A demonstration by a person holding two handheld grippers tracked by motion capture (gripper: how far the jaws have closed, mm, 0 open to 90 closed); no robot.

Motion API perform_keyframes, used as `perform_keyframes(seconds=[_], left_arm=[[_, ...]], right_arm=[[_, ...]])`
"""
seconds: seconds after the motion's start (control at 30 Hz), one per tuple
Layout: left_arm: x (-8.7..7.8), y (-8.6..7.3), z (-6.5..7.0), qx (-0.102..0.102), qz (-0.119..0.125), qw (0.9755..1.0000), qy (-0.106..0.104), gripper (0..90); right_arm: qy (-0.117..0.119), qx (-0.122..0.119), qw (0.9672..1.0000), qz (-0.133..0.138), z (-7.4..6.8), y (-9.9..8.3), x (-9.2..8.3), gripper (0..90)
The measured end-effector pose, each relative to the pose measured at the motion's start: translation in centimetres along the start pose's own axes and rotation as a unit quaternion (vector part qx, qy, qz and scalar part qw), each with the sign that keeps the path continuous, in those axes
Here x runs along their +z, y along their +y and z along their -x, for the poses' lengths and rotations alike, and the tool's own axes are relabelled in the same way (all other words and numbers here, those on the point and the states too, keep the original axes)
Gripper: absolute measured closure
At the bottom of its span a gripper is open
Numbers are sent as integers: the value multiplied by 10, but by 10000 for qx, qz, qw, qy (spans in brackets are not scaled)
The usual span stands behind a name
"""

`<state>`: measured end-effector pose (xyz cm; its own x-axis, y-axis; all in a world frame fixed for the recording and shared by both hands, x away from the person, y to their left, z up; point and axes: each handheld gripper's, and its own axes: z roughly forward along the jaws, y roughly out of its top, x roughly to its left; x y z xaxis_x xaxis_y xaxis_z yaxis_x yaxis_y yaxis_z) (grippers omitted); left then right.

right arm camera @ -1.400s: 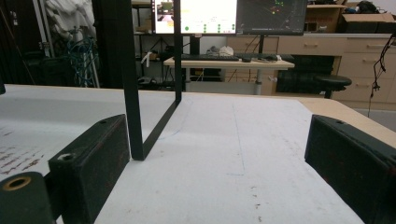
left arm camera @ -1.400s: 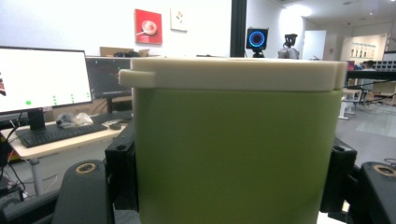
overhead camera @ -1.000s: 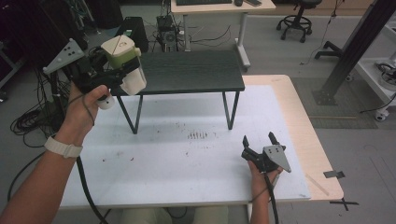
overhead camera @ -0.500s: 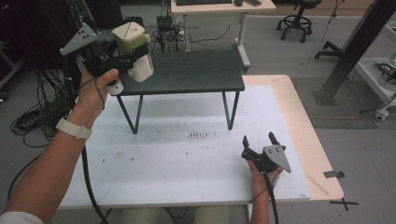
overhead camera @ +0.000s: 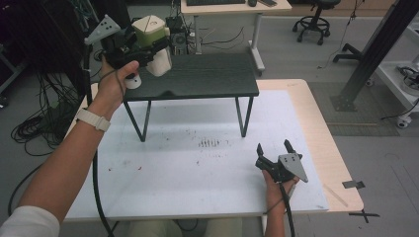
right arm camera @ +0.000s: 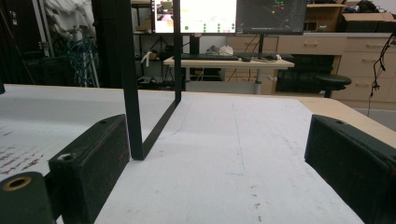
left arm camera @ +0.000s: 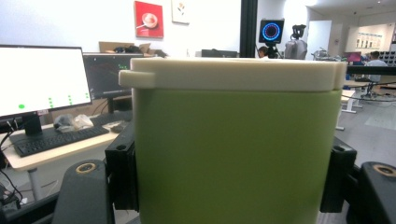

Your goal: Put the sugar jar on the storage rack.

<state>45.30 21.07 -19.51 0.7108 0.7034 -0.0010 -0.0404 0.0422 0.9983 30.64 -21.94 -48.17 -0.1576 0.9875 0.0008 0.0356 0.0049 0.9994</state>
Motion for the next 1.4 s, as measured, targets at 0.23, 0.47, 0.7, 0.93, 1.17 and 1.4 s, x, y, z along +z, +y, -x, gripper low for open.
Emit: perform_keyframes(seconds=[0.23, 0.47, 0.7, 0.93, 1.17, 1.4], left_arm=[[15, -13, -10, -35, -8, 9999, 108, 296], [29, -26, -19, -203, -84, 9996, 172, 296], [41, -37, -23, -243, -216, 9992, 253, 296], [46, -43, -24, -267, -264, 9989, 288, 296], [47, -45, -24, -255, -302, 9988, 297, 296], [49, -52, -26, -255, -373, 9984, 326, 296]], right_arm=[[-13, 9, 10000, -7, 0, 0, 0, 75], [-28, 26, 10000, -18, 0, 0, 0, 75], [-26, 28, 10000, -11, 0, 0, 0, 75], [-22, 31, 10000, -5, 0, 0, 0, 75], [-26, 30, 10000, -2, 0, 0, 0, 75], [-25, 31, 10000, 1, 0, 0, 0, 75]])
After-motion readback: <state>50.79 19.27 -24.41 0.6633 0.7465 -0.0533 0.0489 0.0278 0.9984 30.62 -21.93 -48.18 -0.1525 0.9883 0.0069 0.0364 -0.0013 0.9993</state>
